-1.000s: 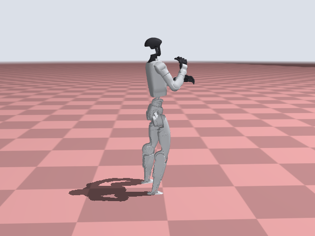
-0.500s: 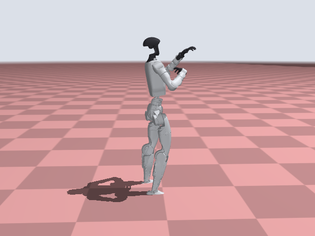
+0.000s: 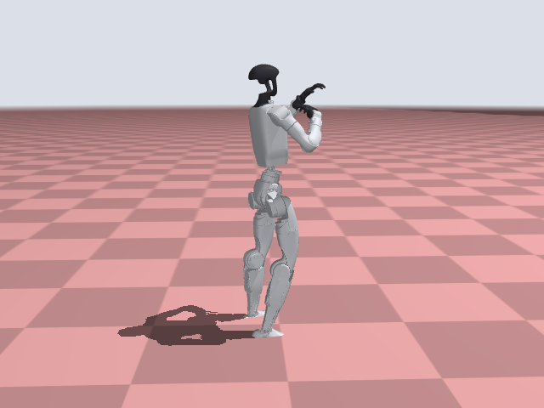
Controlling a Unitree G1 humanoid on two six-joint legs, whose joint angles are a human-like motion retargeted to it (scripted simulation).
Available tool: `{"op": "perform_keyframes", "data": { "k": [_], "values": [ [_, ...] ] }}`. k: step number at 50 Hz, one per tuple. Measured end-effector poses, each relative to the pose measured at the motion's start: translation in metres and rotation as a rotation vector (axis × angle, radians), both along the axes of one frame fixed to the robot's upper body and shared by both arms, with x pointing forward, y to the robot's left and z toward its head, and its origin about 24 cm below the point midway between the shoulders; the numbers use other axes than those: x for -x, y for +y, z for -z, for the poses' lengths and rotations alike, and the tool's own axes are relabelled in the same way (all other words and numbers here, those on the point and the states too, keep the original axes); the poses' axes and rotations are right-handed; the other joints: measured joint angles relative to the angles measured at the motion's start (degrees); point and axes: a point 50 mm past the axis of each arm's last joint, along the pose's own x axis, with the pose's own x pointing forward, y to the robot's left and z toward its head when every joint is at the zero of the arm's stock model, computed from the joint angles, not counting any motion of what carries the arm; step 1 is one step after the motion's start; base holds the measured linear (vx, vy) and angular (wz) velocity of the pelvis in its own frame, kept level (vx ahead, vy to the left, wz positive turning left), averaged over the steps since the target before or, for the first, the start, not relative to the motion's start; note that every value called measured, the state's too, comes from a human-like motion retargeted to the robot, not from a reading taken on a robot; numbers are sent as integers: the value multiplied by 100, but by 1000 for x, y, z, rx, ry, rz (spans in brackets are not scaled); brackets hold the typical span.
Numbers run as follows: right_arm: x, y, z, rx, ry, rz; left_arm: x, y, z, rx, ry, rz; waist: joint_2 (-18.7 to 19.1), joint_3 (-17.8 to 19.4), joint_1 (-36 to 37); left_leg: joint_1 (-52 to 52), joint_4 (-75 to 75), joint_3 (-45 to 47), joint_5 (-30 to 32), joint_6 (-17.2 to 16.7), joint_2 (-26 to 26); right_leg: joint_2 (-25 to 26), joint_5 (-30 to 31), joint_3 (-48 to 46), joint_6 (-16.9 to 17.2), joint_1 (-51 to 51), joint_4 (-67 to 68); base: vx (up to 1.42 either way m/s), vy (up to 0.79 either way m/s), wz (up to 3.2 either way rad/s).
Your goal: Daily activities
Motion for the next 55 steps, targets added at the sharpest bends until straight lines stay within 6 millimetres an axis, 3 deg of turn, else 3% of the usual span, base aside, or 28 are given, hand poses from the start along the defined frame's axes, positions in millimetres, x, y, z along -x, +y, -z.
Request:
{"op": "perform_keyframes", "data": {
  "k": [7,12,18,20,26,30,33,35,37,40,45,47,48,50,52,55],
  "values": [
    [3,-6,20,-26,101,-4,12,16,-1,53,-47,9,-5,131,111,-42,6,-105,31,-60,19,-4,-19,-143,-2,36,-11,0,-1,12],
    [1,-9,31,-75,146,30,4,25,26,76,86,9,-37,221,108,-28,12,-142,59,-61,26,-2,-37,-204,-14,90,-21,0,0,0],
    [-5,-13,34,-159,153,105,-10,47,66,284,257,-25,-197,368,78,-34,17,-227,117,-94,20,-25,-86,-283,-27,120,38,-2,-2,15],
    [-6,-14,21,-194,100,114,-12,53,91,369,368,-33,-267,409,62,-45,18,-272,142,-115,17,-38,-113,-315,-33,118,78,-3,-3,27],
    [-18,-2,-55,-166,-218,126,8,54,191,475,897,-4,-566,422,118,-74,22,-419,225,-159,13,-59,-170,-369,-95,113,250,0,-4,36],
    [-53,24,-98,-19,-226,187,31,43,221,435,1145,110,-705,358,303,-161,21,-495,277,-265,17,-46,-193,-408,-238,93,282,3,-5,43],
    [-90,49,-101,111,-23,207,38,34,218,371,1209,203,-693,326,439,-246,19,-530,307,-358,31,-28,-201,-455,-351,62,291,5,-4,40],
    [-108,61,-89,185,127,192,38,30,212,308,1227,250,-640,328,479,-293,19,-561,314,-402,47,-6,-200,-489,-393,58,276,4,-2,36],
    [-113,70,-67,256,240,137,33,26,198,222,1203,282,-563,340,458,-317,21,-604,308,-416,68,23,-182,-530,-394,86,241,4,0,34],
    [-105,73,-21,380,346,26,19,24,167,96,1094,281,-444,377,384,-325,24,-696,302,-413,97,60,-138,-630,-375,175,170,3,1,40],
    [-72,47,73,587,474,-78,-7,17,87,73,664,221,-259,455,304,-293,22,-926,343,-444,105,48,-42,-914,-353,344,205,1,3,55],
    [-71,35,83,586,478,-28,-9,9,71,129,555,244,-204,485,326,-289,21,-991,355,-481,102,37,-43,-1004,-367,390,223,-1,1,45],
    [-76,30,78,556,458,20,-9,5,69,160,530,259,-191,494,351,-291,20,-1009,360,-502,99,32,-53,-1039,-374,408,224,-1,0,35],
    [-92,24,49,428,369,138,-8,0,70,224,510,298,-186,501,412,-298,17,-1024,370,-543,93,23,-83,-1084,-390,429,220,-2,-1,25],
    [-107,22,-5,222,222,246,-4,-2,86,299,567,330,-220,514,482,-309,16,-1029,383,-562,91,21,-104,-1097,-429,432,218,0,0,0],
    [-108,27,-82,-32,11,321,2,4,121,388,715,329,-295,526,574,-319,16,-1013,396,-585,107,41,-102,-1092,-497,429,214,0,0,0]
  ]
}}
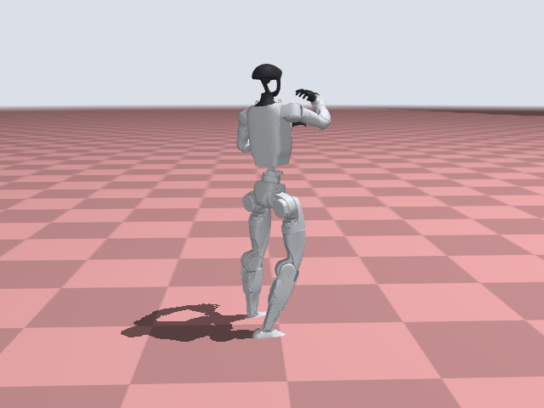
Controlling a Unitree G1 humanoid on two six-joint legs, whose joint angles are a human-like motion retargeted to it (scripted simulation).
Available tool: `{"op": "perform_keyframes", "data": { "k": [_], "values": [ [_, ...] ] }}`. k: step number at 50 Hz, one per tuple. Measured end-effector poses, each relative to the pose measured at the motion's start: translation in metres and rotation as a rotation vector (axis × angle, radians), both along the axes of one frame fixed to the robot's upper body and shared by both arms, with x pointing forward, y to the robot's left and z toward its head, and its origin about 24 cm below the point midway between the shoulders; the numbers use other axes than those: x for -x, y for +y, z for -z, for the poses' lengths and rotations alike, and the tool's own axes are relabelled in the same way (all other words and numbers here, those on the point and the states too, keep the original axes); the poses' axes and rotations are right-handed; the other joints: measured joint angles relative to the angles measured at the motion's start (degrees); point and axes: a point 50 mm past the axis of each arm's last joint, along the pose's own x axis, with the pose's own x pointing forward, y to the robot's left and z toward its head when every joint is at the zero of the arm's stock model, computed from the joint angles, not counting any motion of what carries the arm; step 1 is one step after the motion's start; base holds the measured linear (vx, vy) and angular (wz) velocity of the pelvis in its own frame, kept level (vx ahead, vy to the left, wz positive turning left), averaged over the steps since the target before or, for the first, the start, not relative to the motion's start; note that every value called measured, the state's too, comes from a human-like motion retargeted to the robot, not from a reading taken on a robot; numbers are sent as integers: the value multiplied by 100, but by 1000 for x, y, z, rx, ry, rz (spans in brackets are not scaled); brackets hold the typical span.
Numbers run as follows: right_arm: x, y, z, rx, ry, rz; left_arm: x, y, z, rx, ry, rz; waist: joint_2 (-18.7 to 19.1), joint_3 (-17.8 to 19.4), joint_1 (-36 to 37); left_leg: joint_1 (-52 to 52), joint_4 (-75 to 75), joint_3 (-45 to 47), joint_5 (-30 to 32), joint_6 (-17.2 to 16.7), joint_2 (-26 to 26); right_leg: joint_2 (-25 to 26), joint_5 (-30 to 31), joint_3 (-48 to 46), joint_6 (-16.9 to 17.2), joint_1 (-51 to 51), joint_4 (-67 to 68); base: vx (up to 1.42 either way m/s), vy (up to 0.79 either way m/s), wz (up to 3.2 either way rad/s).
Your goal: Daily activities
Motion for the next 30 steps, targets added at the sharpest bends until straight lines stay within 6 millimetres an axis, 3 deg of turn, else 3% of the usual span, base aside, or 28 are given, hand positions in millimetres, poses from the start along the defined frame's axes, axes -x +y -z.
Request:
{"op": "perform_keyframes", "data": {
  "k": [2,5,10,15,19,22,25,28,30],
  "values": [
    [9,8,-32,-51,-103,-17,6,7,21,9,104,-2,-41,18,29,-15,1,10,6,-36,16,22,14,-4,-25,0,-30,0,0,0],
    [28,21,-54,-63,-179,-98,15,17,43,16,225,-6,-56,60,17,-44,1,12,10,-101,45,66,56,-13,-40,10,-96,0,0,0],
    [52,33,-44,5,-148,-278,22,25,59,24,330,7,12,72,-110,-85,3,-18,12,-171,74,119,113,-37,-61,34,-185,0,0,0],
    [54,22,-20,34,-78,-324,13,26,61,30,344,-19,138,38,-314,-126,3,-86,36,-200,76,127,161,-96,-82,32,-164,0,1,17],
    [50,-12,33,77,37,-273,-14,30,22,86,172,-83,300,60,-534,-150,7,-188,70,-265,63,112,183,-230,-85,76,-118,1,3,38],
    [54,-55,101,154,253,-190,-30,31,-32,180,-50,-125,462,108,-679,-162,13,-301,84,-372,47,110,176,-379,-88,161,-130,2,3,53],
    [67,-91,173,224,536,-87,-34,26,-91,263,-295,-141,599,132,-787,-151,10,-404,96,-444,17,92,178,-496,-93,239,-112,2,3,48],
    [80,-101,215,301,707,-48,-29,13,-132,255,-463,-129,687,108,-798,-124,-12,-467,127,-450,-25,43,210,-561,-91,277,-51,1,3,34],
    [81,-97,222,364,722,-54,-28,0,-146,202,-515,-108,712,86,-713,-103,-16,-470,131,-450,-41,22,220,-573,-87,297,-13,1,1,11]
  ]
}}
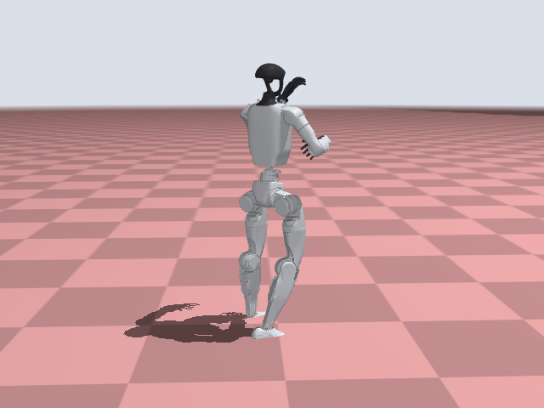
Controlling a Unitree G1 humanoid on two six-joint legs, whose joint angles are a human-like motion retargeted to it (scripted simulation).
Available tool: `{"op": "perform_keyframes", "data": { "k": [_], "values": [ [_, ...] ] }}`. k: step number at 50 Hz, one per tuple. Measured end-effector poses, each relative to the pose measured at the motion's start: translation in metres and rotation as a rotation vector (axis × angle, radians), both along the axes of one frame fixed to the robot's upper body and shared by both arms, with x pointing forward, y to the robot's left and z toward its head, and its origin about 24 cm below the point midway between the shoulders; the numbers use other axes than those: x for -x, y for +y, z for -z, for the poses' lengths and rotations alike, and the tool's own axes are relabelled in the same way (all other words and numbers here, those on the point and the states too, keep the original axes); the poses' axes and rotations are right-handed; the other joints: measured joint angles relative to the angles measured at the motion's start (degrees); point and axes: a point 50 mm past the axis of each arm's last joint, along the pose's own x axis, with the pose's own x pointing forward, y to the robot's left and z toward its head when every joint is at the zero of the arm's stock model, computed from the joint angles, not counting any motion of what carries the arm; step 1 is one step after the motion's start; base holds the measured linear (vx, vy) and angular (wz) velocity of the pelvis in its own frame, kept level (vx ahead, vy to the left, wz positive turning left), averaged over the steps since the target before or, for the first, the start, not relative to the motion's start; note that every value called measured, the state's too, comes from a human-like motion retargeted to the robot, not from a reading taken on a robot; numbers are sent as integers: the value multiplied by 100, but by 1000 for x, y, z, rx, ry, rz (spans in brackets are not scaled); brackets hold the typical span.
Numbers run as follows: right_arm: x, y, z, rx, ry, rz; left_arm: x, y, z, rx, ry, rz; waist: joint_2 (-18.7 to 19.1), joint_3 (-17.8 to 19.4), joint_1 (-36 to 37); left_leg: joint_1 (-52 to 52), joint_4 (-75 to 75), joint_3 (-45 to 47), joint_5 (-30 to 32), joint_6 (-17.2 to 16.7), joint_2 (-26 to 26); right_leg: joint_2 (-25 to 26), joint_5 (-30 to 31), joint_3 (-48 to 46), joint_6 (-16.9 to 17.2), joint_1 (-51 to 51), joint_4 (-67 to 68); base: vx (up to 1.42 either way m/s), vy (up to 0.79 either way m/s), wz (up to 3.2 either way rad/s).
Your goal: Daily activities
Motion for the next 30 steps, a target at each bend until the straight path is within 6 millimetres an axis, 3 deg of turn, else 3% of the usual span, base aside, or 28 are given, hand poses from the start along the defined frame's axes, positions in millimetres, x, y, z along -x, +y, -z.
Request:
{"op": "perform_keyframes", "data": {
  "k": [3,7,10,13,15,17,20,22,24,27,30],
  "values": [
    [-16,21,-18,48,-101,-65,-1,-22,3,-134,10,29,-50,-24,231,30,-3,49,5,-5,-7,-21,14,5,-3,11,57,0,0,0],
    [-44,53,-77,-7,-350,-98,6,-36,34,-298,71,87,-231,4,500,51,-2,119,-13,6,7,-19,29,51,-18,3,90,0,0,0],
    [-54,78,-143,-148,-559,-119,17,-34,77,-407,208,152,-360,65,591,70,18,187,-73,31,58,42,51,151,-49,3,52,-2,0,-15],
    [-39,97,-203,-324,-737,-174,30,-31,139,-493,482,262,-392,81,578,85,7,169,-62,61,68,52,85,163,-76,6,43,0,0,0],
    [-25,103,-234,-452,-820,-201,42,-25,177,-531,665,325,-408,86,516,84,8,188,-67,43,80,71,105,183,-85,10,19,0,0,0],
    [-17,105,-250,-553,-850,-209,55,-20,201,-560,781,368,-408,83,423,77,9,210,-67,13,93,94,135,199,-96,13,-1,0,0,0],
    [-18,103,-249,-616,-814,-192,64,-20,201,-606,782,412,-378,41,257,67,9,214,-68,-23,113,122,176,191,-94,24,-9,0,0,7],
    [-28,103,-222,-540,-721,-195,61,-25,172,-646,638,412,-343,-12,165,55,7,168,-56,-52,117,132,206,152,-116,41,-5,1,0,30],
    [-33,105,-179,-374,-578,-256,55,-33,128,-686,411,359,-278,-55,106,29,8,96,-39,-114,125,156,255,97,-153,66,-14,3,0,44],
    [-24,102,-111,-105,-351,-401,44,-43,59,-673,48,185,-112,-62,116,-20,12,-36,3,-234,147,216,369,25,-221,104,-41,3,0,52],
    [-11,103,-89,-13,-306,-477,33,-44,29,-638,-101,51,-16,-25,190,-43,-1,-141,52,-273,139,228,432,-63,-244,135,-65,1,0,36]
  ]
}}
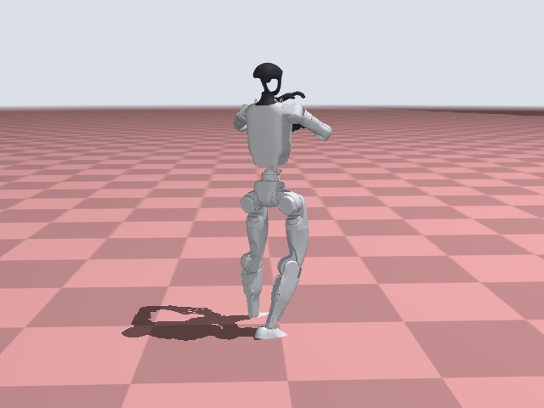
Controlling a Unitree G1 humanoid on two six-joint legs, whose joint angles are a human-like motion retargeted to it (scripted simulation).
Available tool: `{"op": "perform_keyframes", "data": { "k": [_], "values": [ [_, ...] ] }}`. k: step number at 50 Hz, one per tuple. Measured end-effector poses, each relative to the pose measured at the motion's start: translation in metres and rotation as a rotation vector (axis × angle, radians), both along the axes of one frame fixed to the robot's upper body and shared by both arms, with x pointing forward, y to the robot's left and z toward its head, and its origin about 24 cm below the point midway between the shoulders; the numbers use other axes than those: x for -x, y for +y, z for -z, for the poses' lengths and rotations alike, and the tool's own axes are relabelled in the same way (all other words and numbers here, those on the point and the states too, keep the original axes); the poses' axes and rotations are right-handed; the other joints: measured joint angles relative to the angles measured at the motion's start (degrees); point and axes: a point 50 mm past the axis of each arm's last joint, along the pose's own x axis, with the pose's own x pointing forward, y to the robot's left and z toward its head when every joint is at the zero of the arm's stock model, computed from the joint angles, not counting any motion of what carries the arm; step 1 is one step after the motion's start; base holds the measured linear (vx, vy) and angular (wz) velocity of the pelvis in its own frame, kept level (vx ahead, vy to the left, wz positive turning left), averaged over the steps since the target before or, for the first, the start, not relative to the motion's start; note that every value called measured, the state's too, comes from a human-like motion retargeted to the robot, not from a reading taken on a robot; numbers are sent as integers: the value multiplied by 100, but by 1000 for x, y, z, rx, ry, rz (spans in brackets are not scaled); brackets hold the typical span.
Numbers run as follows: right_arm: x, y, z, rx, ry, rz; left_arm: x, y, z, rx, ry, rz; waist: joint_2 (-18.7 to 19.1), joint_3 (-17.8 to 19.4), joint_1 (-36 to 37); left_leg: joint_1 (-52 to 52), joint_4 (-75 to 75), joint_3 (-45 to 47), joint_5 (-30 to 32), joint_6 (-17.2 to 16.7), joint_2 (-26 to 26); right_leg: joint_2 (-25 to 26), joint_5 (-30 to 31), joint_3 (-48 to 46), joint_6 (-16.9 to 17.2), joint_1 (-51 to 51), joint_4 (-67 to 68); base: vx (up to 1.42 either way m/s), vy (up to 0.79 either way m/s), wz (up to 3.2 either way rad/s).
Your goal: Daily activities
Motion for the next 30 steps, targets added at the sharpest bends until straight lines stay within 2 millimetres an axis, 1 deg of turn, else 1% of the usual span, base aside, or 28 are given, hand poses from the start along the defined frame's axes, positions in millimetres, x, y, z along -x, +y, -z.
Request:
{"op": "perform_keyframes", "data": {
  "k": [2,3,5,8,10,12,13,15,17,18,20,22,23,25,27,28,30],
  "values": [
    [2,2,-16,-59,-80,-1,-7,4,8,4,11,-40,-12,49,54,-8,-1,-25,-10,18,0,2,-13,-44,11,17,-24,0,0,9],
    [2,3,-31,-114,-140,11,-9,6,19,3,48,-50,-42,80,85,-6,0,-29,-19,34,3,3,-20,-58,18,23,-29,0,0,0],
    [1,1,-70,-266,-289,57,-8,12,50,-4,162,-55,-133,158,145,27,17,25,-76,57,34,28,-45,-17,25,47,-40,0,-1,-11],
    [4,-9,-129,-521,-514,139,4,26,106,36,429,-69,-244,242,195,89,21,102,-103,82,55,30,-47,44,16,67,-10,0,0,-7],
    [10,-15,-160,-678,-641,182,15,36,138,76,589,-97,-287,260,192,114,20,151,-107,63,55,27,-59,77,4,76,7,0,0,0],
    [14,-17,-180,-776,-726,212,25,39,160,109,697,-113,-308,253,150,127,15,174,-98,24,48,22,-66,78,-24,91,17,-1,0,9],
    [14,-17,-186,-804,-750,224,29,38,167,118,732,-111,-314,244,130,130,7,161,-78,11,36,12,-60,53,-44,97,30,-2,0,25],
    [12,-13,-191,-828,-771,248,33,33,172,119,756,-96,-309,212,66,134,1,136,-62,-5,19,0,-59,24,-77,112,57,0,-1,27],
    [5,-4,-185,-801,-746,258,32,23,165,100,710,-53,-286,171,-19,138,-1,100,-58,-11,10,-6,-60,-9,-103,127,87,2,-1,26],
    [1,2,-178,-768,-720,258,30,18,157,86,664,-31,-267,149,-56,139,-3,76,-56,-16,5,-8,-57,-27,-116,135,103,3,-1,27],
    [-8,13,-159,-664,-654,239,24,7,133,53,526,3,-202,128,-107,130,10,48,-81,-24,16,19,-51,-23,-133,150,115,4,-1,26],
    [-14,18,-129,-531,-560,203,15,1,102,30,347,6,-127,122,-116,119,10,-10,-71,-48,18,42,-1,-56,-152,171,116,4,-1,37],
    [-16,19,-111,-462,-503,183,10,0,84,27,247,-7,-87,121,-116,109,10,-45,-60,-67,13,51,26,-80,-158,185,107,4,0,45],
    [-18,16,-70,-317,-362,152,1,0,44,52,44,-52,-9,123,-107,88,9,-122,-33,-106,-9,60,81,-137,-166,215,88,4,1,49],
    [-19,7,-31,-195,-213,157,-4,1,10,119,-112,-90,63,134,-87,79,8,-198,-12,-137,-36,58,122,-192,-171,246,78,3,1,44],
    [-20,1,-13,-147,-147,171,-5,0,-4,154,-165,-100,93,144,-69,78,8,-228,-7,-148,-48,57,134,-218,-170,263,69,2,1,35],
    [-21,-12,11,-87,-52,213,-5,-2,-18,205,-216,-100,128,167,-14,81,8,-266,-3,-157,-67,54,144,-271,-156,302,41,1,1,27]
  ]
}}
